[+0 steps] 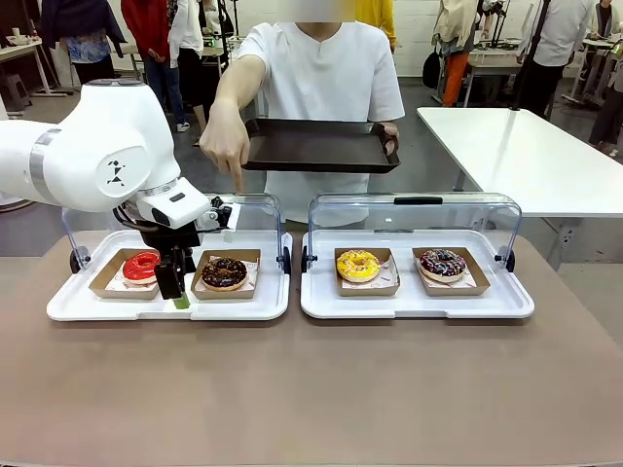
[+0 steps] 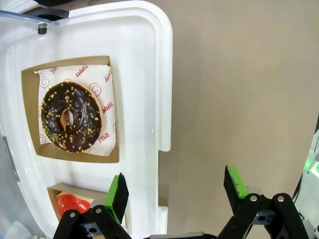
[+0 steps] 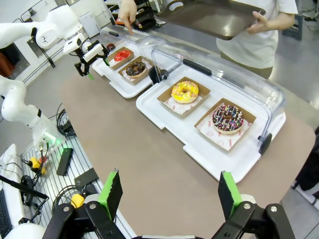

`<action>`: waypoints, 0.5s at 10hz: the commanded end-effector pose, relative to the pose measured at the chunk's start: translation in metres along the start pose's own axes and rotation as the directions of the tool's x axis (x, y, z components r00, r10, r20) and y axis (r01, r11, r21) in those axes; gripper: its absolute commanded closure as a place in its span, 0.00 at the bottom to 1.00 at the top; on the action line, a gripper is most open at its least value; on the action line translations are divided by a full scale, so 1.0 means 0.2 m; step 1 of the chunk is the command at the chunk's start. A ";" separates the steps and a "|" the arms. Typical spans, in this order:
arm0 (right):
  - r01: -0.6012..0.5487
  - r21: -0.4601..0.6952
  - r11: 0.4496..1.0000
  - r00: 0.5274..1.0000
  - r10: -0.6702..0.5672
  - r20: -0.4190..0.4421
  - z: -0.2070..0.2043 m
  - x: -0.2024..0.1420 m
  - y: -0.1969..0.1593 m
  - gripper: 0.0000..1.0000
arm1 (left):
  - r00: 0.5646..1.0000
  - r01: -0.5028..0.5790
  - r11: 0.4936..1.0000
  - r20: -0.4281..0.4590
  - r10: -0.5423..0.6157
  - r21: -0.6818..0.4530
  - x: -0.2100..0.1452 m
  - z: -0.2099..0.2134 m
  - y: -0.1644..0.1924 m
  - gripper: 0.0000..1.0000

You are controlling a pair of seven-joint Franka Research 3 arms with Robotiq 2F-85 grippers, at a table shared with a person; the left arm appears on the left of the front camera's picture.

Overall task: Provide the desired donut to the person.
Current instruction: Pick up and lift the Paper togo box containing the Donut pointed at by the person.

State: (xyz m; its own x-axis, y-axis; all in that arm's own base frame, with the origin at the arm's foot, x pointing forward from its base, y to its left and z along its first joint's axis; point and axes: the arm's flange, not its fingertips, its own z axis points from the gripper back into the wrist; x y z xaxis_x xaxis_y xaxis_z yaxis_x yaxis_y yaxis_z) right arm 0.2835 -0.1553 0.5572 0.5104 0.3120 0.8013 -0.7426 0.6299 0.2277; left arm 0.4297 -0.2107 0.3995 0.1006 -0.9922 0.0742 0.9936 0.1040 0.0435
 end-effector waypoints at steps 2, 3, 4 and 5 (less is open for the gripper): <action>0.001 0.000 1.000 1.000 -0.001 0.000 0.00 -0.01 0.00 0.00 | 0.995 0.056 0.998 0.081 -0.054 -0.028 0.02 -0.04 0.14 0.00; 0.001 0.000 1.000 1.000 -0.001 0.000 0.00 -0.01 0.00 0.00 | 0.995 0.063 0.998 0.085 -0.060 -0.031 0.01 -0.06 0.17 0.00; 0.001 0.000 1.000 1.000 -0.001 0.000 0.00 -0.01 0.00 0.00 | 0.994 0.068 0.997 0.085 -0.066 -0.023 -0.01 -0.06 0.19 0.00; 0.001 0.000 1.000 1.000 -0.001 0.000 0.00 -0.01 0.00 0.00 | 0.994 0.077 0.997 0.085 -0.075 -0.023 -0.03 -0.07 0.21 0.00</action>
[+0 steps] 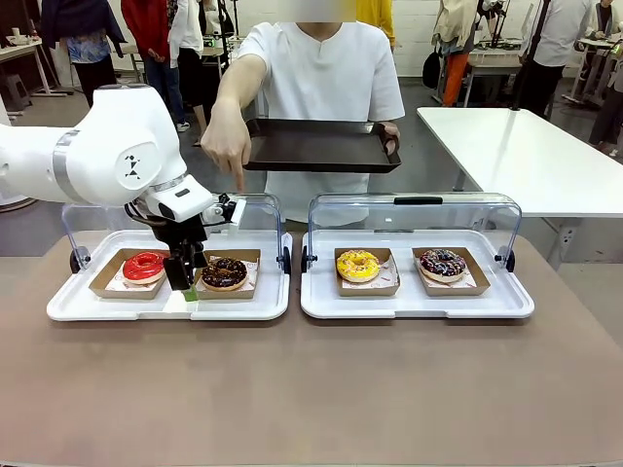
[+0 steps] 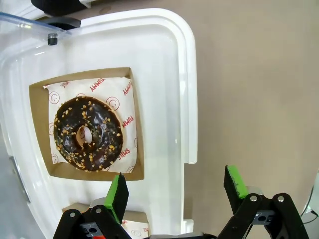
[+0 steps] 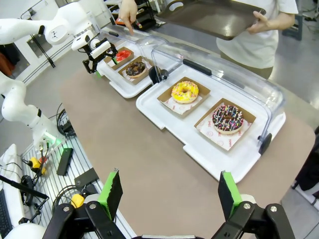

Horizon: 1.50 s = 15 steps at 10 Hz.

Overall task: Provide the desired donut to the person.
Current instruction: Pick up and lift the Paper togo box containing the Donut pointed at by the person.

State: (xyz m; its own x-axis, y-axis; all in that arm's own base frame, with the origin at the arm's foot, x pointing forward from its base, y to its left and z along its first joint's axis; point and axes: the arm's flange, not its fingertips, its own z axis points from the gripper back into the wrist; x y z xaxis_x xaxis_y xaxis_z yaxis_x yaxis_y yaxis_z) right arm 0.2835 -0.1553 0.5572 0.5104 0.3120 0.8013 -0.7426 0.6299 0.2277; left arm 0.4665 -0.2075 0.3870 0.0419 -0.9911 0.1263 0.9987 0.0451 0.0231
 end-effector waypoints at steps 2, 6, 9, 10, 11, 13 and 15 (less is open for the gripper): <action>0.001 0.000 1.000 1.000 -0.001 0.000 0.00 -0.01 0.00 0.00 | 0.999 0.033 0.999 0.014 -0.033 0.008 -0.05 -0.03 0.03 0.00; 0.001 0.000 1.000 1.000 -0.001 0.000 0.00 -0.01 0.00 0.00 | 0.998 0.049 0.995 -0.034 -0.046 0.086 -0.04 -0.18 0.03 0.00; 0.001 0.000 1.000 1.000 -0.001 0.000 0.00 -0.01 0.00 0.00 | 0.997 0.044 0.988 -0.070 -0.034 0.148 -0.03 -0.24 0.02 0.00; 0.001 0.000 1.000 1.000 -0.001 0.000 0.00 -0.01 0.00 0.00 | 0.997 0.042 0.988 -0.070 -0.032 0.150 -0.03 -0.24 0.02 0.00; 0.001 0.000 1.000 1.000 -0.001 0.000 0.00 -0.01 0.00 0.00 | 0.997 0.038 0.988 -0.072 -0.028 0.150 -0.03 -0.25 0.03 0.00; 0.001 0.000 1.000 1.000 -0.001 0.000 0.00 -0.01 0.00 0.00 | 0.997 0.030 0.988 -0.073 -0.019 0.153 -0.03 -0.25 0.04 0.00; 0.001 0.000 1.000 1.000 -0.001 0.000 0.00 -0.01 0.00 0.00 | 0.997 0.015 0.988 -0.081 -0.003 0.154 -0.03 -0.23 0.05 0.00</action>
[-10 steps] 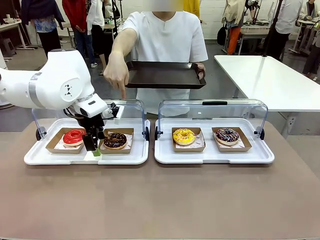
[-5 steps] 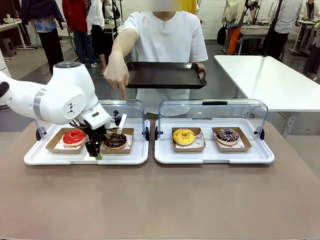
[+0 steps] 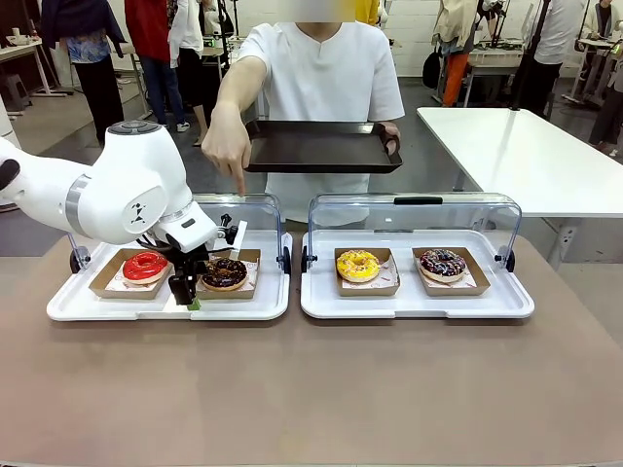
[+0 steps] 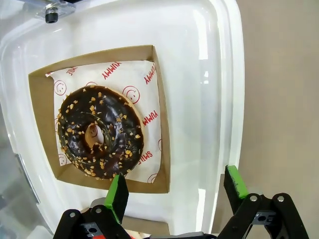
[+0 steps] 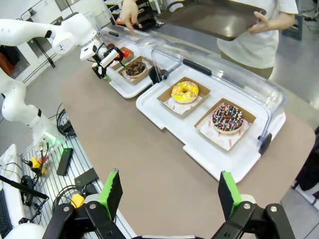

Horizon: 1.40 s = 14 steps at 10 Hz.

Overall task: Provide the desired donut to the person.
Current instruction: Pick up and lift the Paper togo box containing the Donut pointed at by the person.

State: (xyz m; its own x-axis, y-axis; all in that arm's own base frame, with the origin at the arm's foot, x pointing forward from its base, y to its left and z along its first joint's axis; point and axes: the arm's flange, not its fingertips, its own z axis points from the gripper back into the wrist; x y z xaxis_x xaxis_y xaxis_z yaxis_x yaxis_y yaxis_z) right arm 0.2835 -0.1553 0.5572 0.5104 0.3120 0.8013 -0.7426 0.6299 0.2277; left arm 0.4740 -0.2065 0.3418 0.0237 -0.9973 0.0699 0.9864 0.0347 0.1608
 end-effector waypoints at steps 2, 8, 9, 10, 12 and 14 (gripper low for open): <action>0.001 0.000 1.000 1.000 -0.001 0.000 0.00 -0.01 0.00 0.00 | 0.999 -0.029 0.999 -0.027 0.030 0.019 -0.01 -0.01 0.05 0.00; 0.001 0.000 1.000 1.000 -0.001 0.000 0.00 -0.01 0.00 0.00 | 0.997 -0.071 0.995 -0.021 0.070 -0.063 -0.04 -0.05 0.15 0.00; 0.001 0.000 1.000 1.000 -0.001 0.000 0.00 -0.01 0.00 0.00 | 0.998 -0.066 0.995 -0.016 0.065 -0.070 -0.04 -0.03 0.14 0.00; 0.001 0.000 1.000 1.000 -0.001 0.000 0.00 -0.01 0.00 0.00 | 0.998 -0.062 0.996 -0.014 0.062 -0.070 -0.04 -0.01 0.13 0.00; 0.001 0.000 1.000 1.000 -0.001 0.000 0.00 -0.01 0.00 0.00 | 0.998 -0.068 0.994 -0.024 0.066 -0.090 -0.04 0.02 0.10 0.00; 0.001 0.000 1.000 1.000 -0.001 0.000 0.00 -0.01 0.00 0.00 | 0.998 -0.065 0.991 -0.031 0.062 -0.115 -0.03 0.03 0.08 0.00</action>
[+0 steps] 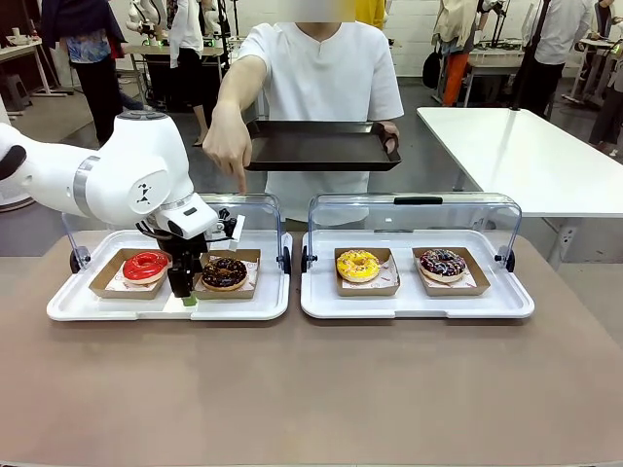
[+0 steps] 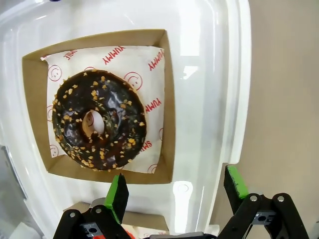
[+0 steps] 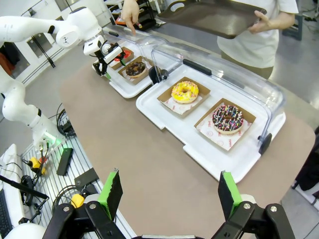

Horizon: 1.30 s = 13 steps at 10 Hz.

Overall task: Provide the desired donut to the person.
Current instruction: Pick up and lift the Paper togo box containing the Donut pointed at by the person.

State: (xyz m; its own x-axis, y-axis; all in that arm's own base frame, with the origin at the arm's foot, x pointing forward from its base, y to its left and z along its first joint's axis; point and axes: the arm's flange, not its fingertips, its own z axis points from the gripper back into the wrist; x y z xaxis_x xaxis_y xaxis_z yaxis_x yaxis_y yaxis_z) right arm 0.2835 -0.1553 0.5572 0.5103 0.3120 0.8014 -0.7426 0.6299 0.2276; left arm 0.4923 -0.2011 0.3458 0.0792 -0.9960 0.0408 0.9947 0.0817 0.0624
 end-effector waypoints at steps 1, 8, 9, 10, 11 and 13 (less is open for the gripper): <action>0.001 0.000 1.000 1.000 -0.001 0.000 0.00 -0.01 0.00 0.00 | 1.000 -0.012 0.999 0.009 0.012 -0.038 -0.01 0.01 -0.02 0.00; 0.001 0.000 1.000 1.000 -0.001 0.000 0.00 -0.01 0.00 0.00 | 0.999 -0.026 0.997 0.037 0.029 -0.076 0.00 -0.06 0.03 0.07; 0.001 0.000 1.000 1.000 -0.001 0.000 0.00 -0.01 0.00 0.00 | 0.999 -0.030 0.997 0.037 0.033 -0.069 0.00 -0.06 0.04 0.12; 0.001 0.000 1.000 1.000 -0.001 0.000 0.00 -0.01 0.00 0.00 | 0.999 -0.032 0.997 0.038 0.035 -0.064 0.00 -0.07 0.04 0.16; 0.001 0.000 1.000 1.000 -0.001 0.000 0.00 -0.01 0.00 0.00 | 0.998 -0.037 0.997 0.040 0.039 -0.062 0.00 -0.07 0.05 0.64; 0.001 0.000 1.000 1.000 -0.001 0.000 0.00 -0.01 0.00 0.00 | 0.998 -0.039 0.998 0.041 0.041 -0.059 0.00 -0.07 0.05 1.00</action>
State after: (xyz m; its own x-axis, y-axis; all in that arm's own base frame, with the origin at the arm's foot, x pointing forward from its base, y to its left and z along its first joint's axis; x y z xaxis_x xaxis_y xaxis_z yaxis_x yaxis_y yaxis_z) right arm 0.2835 -0.1553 0.5572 0.5104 0.3120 0.8014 -0.7426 0.6299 0.2277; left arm 0.4990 -0.2010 0.3333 0.1159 -0.9904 0.0754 0.9933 0.1156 -0.0080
